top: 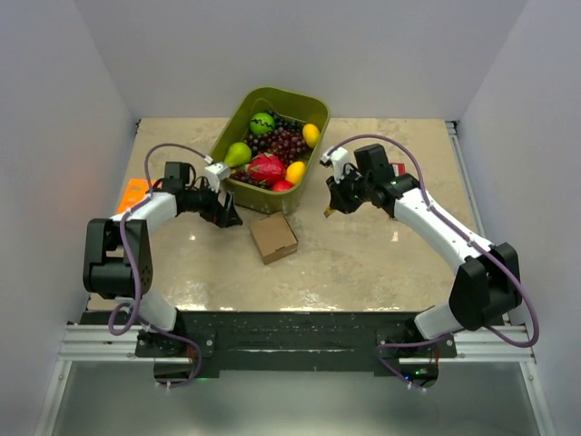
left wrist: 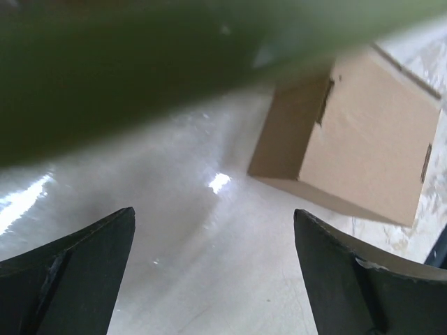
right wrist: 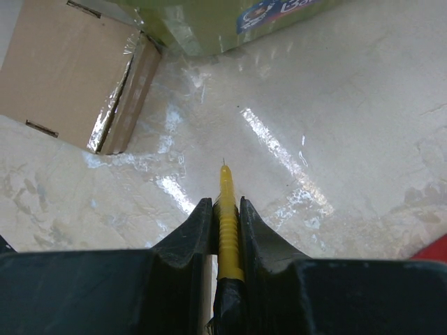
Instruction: Unpack the express box
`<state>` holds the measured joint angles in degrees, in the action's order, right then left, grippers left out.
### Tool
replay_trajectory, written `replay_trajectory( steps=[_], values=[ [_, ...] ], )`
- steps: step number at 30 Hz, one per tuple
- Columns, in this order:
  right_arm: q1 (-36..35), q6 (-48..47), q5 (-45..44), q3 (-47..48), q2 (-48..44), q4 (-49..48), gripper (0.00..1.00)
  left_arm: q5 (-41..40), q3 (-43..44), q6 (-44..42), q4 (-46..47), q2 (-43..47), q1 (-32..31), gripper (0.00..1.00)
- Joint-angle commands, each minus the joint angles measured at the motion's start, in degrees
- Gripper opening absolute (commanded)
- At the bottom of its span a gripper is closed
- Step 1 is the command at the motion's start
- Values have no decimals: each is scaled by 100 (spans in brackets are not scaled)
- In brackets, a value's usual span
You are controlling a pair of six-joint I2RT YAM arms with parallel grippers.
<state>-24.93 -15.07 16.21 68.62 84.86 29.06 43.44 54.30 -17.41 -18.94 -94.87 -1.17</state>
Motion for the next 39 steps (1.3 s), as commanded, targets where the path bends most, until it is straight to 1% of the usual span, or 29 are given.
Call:
replay_trajectory(
  steps=[1, 3, 4, 6, 7, 8, 9, 11, 12, 13, 14, 15, 17, 18, 19, 21, 22, 24, 26, 27, 28, 31, 32, 33, 35, 36, 38, 39],
  values=[
    [-65, -22, 137, 231, -75, -242, 0, -142, 484, 834, 1198, 329, -111, 100],
    [-91, 4, 111, 205, -75, -330, 0, -405, 834, 862, 1374, 198, -251, 100],
    [-100, 13, 119, 196, -66, -357, 0, -746, 941, 966, 1480, 75, -322, 100],
    [-144, 4, 128, 196, -5, -383, 0, -1108, 1308, 1064, 1534, -31, -323, 100],
    [-196, -13, 128, 187, -5, -383, 0, -1310, 1407, 951, 1481, -75, -323, 100],
    [-223, -66, 128, 187, 13, -401, 0, -1303, 1512, 785, 1324, -93, -314, 100],
    [-240, -92, 137, 161, 30, -445, 0, -1294, 1600, 600, 853, -84, -305, 100],
    [-302, -128, 155, 125, 39, -497, 0, -1023, 1426, 117, 393, 152, -279, 100],
    [-311, -119, 163, 117, 31, -515, 0, -917, 1042, -59, -70, 284, -279, 100],
    [-328, -102, 155, 99, 5, -541, 0, -734, 804, -418, -301, 572, -279, 100],
    [-329, -49, 146, 64, -13, -559, 0, -680, 549, -543, -495, 740, -287, 100],
    [-337, -23, 129, 38, -39, -585, 0, -670, 76, -623, -732, 925, -287, 100],
    [-329, -5, 111, -24, -118, -594, 0, -661, -322, -921, -839, 1478, -331, 100],
    [-337, 4, 119, -50, -136, -586, 0, -705, -585, -957, -744, 1663, -375, 100],
    [-337, 13, 137, -77, -154, -594, 0, -740, -683, -992, -647, 1987, -514, 100],
    [-329, 48, 216, -121, -189, -577, 0, -889, -763, -958, -341, 2217, -769, 100],
    [-337, 65, 260, -129, -189, -577, 0, -1020, -755, -853, -234, 2349, -1084, 100],
    [-372, 66, 356, -200, -224, -577, 0, -1214, -720, -703, 99, 2385, -1393, 100],
    [-513, 13, 261, -313, -250, -612, 0, -1416, -719, -571, 293, 2359, -1763, 100],
    [-574, -31, 225, -340, -251, -629, 0, -1600, -728, -466, 451, 2316, -1894, 100],
    [-688, -162, 225, -358, -242, -638, 0, -1967, -728, -369, 522, 2237, -2035, 100],
    [-951, -364, 102, -393, -233, -647, 0, -2515, -720, 44, 725, 2052, -2019, 100],
    [-979, -374, 93, -376, -224, -647, 0, -2507, -728, 123, 768, 2017, -1967, 100],
    [-1014, -374, 76, -350, -198, -647, 0, -1994, -720, 263, 804, 1903, -1757, 100],
    [-1075, -374, -3, -271, -163, -621, 0, -1298, -658, 430, 769, 1718, -1571, 98],
    [-1084, -383, -12, -253, -163, -603, 0, -972, -527, 597, 630, 1483, -1527, 98],
    [-1084, -391, -21, -226, -154, -577, 0, -707, -508, 843, 672, 1288, -1500, 98],
    [-1084, -391, -12, -226, -145, -568, 0, -514, -569, 1105, 933, 1235, -1483, 98]
  ],
)
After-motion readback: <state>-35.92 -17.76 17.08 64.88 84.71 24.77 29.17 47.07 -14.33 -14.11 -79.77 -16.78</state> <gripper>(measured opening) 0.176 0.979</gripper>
